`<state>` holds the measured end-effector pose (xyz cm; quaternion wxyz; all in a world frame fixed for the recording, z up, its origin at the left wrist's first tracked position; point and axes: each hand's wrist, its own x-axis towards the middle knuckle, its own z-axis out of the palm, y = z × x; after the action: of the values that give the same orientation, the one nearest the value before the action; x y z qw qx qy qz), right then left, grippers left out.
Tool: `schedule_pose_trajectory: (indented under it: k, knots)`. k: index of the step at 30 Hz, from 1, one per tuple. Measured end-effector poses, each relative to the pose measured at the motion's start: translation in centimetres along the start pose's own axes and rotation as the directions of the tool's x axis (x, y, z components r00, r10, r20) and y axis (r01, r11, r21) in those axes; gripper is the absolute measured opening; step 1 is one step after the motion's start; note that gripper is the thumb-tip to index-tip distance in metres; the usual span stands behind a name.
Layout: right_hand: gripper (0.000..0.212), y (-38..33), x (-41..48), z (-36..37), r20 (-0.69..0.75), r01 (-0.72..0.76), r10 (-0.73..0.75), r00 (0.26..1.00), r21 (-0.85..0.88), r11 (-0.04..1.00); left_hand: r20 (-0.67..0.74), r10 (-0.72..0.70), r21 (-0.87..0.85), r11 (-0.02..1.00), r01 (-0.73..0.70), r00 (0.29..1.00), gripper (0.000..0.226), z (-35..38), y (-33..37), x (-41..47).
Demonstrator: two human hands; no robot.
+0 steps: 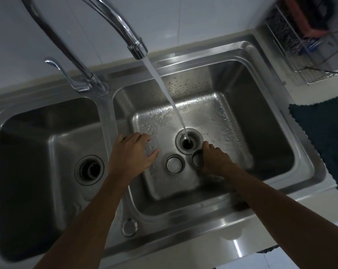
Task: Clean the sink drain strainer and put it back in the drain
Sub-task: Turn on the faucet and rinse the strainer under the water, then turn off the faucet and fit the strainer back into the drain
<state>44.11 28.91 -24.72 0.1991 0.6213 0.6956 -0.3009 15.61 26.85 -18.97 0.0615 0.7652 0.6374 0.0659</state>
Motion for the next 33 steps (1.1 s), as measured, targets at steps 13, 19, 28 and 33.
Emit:
schedule_pose_trajectory:
  k: [13,19,28,33]
  knots:
    - [0.083,-2.3,-4.2,-2.0,-0.218,0.125,-0.16,0.963,-0.166,0.978,0.07,-0.042,-0.05,0.998,0.045,0.997,0.063,-0.8,0.4,-0.2]
    - [0.078,-6.8,-6.7,-4.7,-0.292,0.285,-0.331,0.897,-0.188,0.94,0.002,-0.224,-0.317,0.924,0.213,0.975,0.062,-4.4,2.0,-1.9]
    - [0.072,-16.8,-6.9,-9.5,-0.362,0.479,-0.526,0.77,-0.218,0.85,-0.154,-0.507,-0.25,0.85,0.463,0.848,0.076,-10.8,-7.7,0.9]
    - [0.064,-19.1,-5.0,-9.6,-0.36,0.486,-0.542,0.759,-0.241,0.84,-0.159,-0.561,-0.262,0.817,0.513,0.812,0.078,-13.3,-13.6,6.8]
